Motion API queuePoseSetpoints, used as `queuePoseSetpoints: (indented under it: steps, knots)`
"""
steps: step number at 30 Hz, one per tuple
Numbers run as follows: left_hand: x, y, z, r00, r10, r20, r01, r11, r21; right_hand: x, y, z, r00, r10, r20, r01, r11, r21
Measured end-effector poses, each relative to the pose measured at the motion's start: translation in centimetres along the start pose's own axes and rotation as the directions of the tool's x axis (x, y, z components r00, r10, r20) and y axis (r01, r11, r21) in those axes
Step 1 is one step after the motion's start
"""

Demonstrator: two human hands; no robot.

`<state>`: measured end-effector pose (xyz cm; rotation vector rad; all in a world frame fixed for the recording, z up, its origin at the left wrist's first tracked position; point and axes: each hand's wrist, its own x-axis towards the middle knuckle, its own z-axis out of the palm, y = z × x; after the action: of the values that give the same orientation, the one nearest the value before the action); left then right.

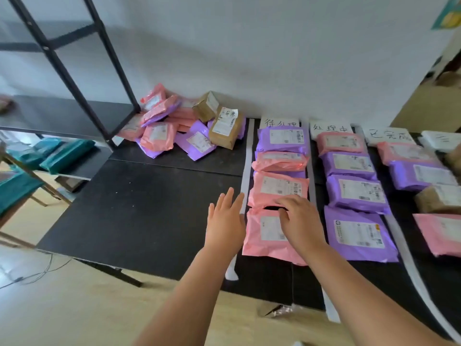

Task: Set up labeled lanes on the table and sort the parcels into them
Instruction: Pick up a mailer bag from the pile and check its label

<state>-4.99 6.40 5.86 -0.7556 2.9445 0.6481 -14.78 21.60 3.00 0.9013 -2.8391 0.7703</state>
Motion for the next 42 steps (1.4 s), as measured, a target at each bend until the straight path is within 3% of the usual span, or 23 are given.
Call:
queuePoseSetpoints:
  steps: [7, 12, 20, 32, 42]
  knots:
    - [-1.2, -13.1, -5.7, 1.0, -0.011, -0.021, 0.011, 1.0, 0.005, 0.8, -13.5, 6.2, 1.0, -0.015, -0.002, 0.016, 0.997, 0.073]
    - [-1.0, -18.7, -8.3, 1.0, -0.01, -0.024, 0.01, 1.0, -0.006, 0.5, -19.4, 9.1, 0.999, -0.03, 0.037, 0.026, 0.994, 0.103]
    - [2.7, -23.4, -10.1, 0.998, -0.058, -0.03, 0.058, 0.998, -0.027, 5.2, -22.4, 12.3, 0.991, -0.005, 0.13, -0.005, 0.997, 0.071]
    - [13.6, -30.2, -14.5, 0.966, -0.229, -0.121, 0.213, 0.968, -0.131, 19.7, -27.3, 18.2, 0.979, -0.021, 0.204, -0.016, 0.984, 0.178]
    - [25.4, -35.7, -14.7, 0.985, -0.158, -0.068, 0.139, 0.963, -0.229, 29.0, -28.9, 23.9, 0.956, 0.042, 0.292, -0.048, 0.999, 0.014]
